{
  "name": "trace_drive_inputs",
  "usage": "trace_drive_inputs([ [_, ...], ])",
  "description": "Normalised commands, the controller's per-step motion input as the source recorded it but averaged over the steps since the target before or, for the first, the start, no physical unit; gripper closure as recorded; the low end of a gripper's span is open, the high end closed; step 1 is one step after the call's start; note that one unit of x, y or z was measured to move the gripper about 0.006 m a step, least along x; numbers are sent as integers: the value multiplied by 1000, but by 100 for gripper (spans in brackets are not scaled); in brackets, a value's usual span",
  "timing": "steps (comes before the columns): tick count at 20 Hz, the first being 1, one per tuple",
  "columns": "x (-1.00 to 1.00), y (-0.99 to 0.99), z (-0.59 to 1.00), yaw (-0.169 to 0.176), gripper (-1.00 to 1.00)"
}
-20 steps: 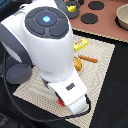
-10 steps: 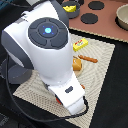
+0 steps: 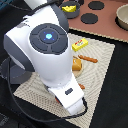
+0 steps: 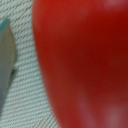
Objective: Interact with the objects in diverse but meaningful ways.
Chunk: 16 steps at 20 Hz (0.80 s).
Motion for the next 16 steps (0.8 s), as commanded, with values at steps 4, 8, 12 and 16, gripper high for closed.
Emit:
trace_drive_inputs([
  [4,260,0,290,1,100],
  [8,-93,0,789,14,100],
  [12,-590,0,796,1,100],
  [16,-921,98,598,0,100],
])
